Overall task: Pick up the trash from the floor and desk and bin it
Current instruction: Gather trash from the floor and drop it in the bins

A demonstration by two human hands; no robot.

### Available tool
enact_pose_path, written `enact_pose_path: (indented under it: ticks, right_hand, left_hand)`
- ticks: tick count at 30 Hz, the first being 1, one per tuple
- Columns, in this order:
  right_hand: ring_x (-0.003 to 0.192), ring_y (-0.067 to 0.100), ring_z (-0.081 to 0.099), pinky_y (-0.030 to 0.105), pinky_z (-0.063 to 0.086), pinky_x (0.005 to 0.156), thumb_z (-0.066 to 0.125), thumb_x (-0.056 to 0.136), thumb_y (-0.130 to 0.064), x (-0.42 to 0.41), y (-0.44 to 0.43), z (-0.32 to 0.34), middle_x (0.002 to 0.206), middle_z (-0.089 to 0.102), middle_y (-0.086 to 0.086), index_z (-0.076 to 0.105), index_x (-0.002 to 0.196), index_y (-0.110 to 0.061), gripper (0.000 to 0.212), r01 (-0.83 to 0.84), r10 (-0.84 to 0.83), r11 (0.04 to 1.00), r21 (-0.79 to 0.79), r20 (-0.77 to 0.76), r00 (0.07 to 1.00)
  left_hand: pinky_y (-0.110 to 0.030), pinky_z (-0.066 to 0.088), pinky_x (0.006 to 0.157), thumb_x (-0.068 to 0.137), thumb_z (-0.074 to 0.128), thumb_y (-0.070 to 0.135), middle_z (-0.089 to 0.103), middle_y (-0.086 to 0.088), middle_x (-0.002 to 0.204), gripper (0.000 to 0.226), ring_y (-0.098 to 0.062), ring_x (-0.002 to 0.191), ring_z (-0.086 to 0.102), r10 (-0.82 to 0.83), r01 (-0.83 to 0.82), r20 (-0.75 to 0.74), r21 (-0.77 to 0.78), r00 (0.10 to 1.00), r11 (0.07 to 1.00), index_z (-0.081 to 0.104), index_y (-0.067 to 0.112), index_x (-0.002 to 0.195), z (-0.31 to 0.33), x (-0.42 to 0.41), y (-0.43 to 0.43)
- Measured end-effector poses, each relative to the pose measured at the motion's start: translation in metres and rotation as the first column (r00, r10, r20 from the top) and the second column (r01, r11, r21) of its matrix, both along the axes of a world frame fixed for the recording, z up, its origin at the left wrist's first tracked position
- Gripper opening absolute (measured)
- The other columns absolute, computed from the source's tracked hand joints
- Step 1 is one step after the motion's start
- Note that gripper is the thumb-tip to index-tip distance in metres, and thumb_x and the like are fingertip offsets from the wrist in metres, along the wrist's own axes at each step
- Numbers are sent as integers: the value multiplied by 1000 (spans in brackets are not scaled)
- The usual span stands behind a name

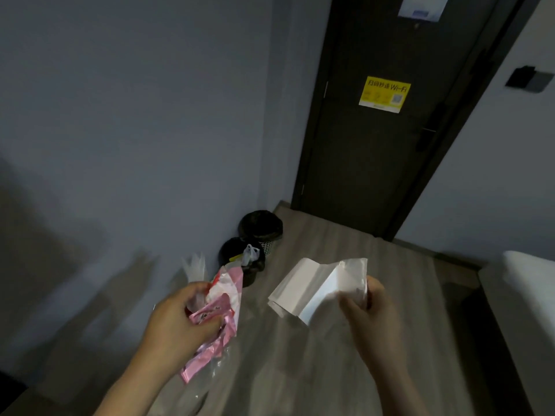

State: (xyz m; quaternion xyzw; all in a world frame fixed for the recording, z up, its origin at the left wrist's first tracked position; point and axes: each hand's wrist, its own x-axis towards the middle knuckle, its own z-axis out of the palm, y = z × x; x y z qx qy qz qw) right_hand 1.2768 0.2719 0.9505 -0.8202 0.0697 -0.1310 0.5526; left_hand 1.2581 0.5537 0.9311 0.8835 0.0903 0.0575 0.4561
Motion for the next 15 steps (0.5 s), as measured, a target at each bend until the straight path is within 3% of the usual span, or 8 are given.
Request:
enact_pose_path:
  ticks: [3, 6, 10, 15]
  right_hand:
    - [73, -1, 64, 15, 50, 52, 66, 83, -11, 51, 1, -11, 81, 68, -13, 62, 102, -30, 26, -26, 26, 999, 19, -31, 999]
    - [79, 3, 66, 30, 58, 65, 67, 84, -15, 110, -2, -19, 89, 68, -11, 61, 106, -32, 28, -54, 55, 998, 33, -51, 997]
    - [81, 0, 65, 23, 54, 63, 67, 86, -18, 195, -14, -26, 91, 66, -14, 56, 106, -38, 31, -93, 97, 994, 58, -68, 993]
    - [92, 8, 64, 32, 57, 75, 66, 87, -17, 289, -28, -26, 102, 64, -13, 54, 117, -33, 36, -153, 158, 986, 67, -93, 983]
  left_hand:
    - [-8, 41, 53, 61, 81, 8, 68, 12, 74, 47, 1, 67, 62, 15, -15, 9, -21, 1000, 1000, 63, 40, 91, -5, 48, 4]
    - [-5, 42, 56, 60, 80, 4, 69, 16, 71, 49, 6, 69, 61, 24, -24, 23, -17, 999, 1000, 61, 44, 82, -9, 100, 1]
    - [-12, 42, 54, 63, 78, 7, 69, 11, 73, 41, -2, 67, 64, 40, -40, 10, -15, 999, 999, 63, 41, 81, -6, 173, -12]
    - [-14, 41, 53, 62, 82, 11, 70, 6, 70, 39, -2, 63, 63, 87, -87, 20, 13, 996, 996, 64, 42, 79, -7, 252, -26]
